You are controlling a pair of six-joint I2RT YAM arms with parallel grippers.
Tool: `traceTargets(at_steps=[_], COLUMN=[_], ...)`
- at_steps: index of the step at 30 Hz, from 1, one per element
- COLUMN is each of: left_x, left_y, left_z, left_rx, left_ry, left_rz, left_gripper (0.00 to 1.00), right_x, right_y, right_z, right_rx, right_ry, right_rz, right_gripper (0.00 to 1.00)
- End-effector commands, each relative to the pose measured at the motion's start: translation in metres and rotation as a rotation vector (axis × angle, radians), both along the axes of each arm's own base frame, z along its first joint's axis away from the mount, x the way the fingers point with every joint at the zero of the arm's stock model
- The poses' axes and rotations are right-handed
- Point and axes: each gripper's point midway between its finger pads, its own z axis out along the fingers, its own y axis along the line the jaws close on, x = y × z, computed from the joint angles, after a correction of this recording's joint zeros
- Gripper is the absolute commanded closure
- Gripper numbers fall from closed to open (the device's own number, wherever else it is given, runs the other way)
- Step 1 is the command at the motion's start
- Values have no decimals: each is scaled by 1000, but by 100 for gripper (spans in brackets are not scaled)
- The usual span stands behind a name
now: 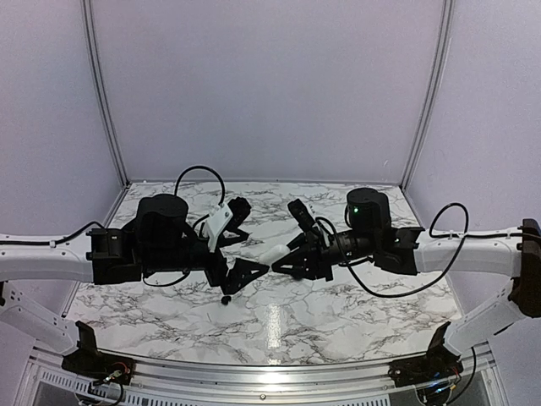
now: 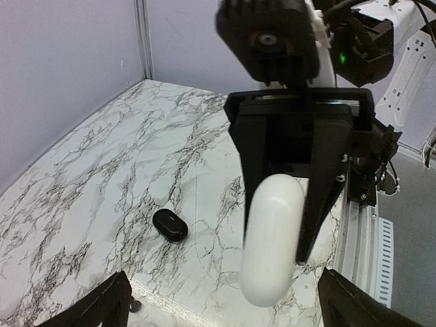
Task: Insert the wireless bluetooth earbuds into the charging case
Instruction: Open the charging case.
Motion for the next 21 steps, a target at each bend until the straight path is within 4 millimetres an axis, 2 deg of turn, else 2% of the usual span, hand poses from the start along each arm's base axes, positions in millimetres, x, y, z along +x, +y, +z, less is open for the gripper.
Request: traceTargets(at_steps=[1,10,17,21], left_x=[15,38,56,63], left_y=[2,18,37,44], left_z=[12,16,27,27], left_rx=[-47,-67,-114,-135], left_ry=[32,40,46,71], left_rz=[42,130,201,227], left_gripper=[1,1,2,2], right_x=[-11,-21,-21,-21], right_y=[5,8,9,9], right_z=[25,31,20,20], right_rx=[46,62,40,46], right_ry=[-57,-84,-66,-70], right_rz=[52,107,113,112], right_gripper=[100,100,100,100])
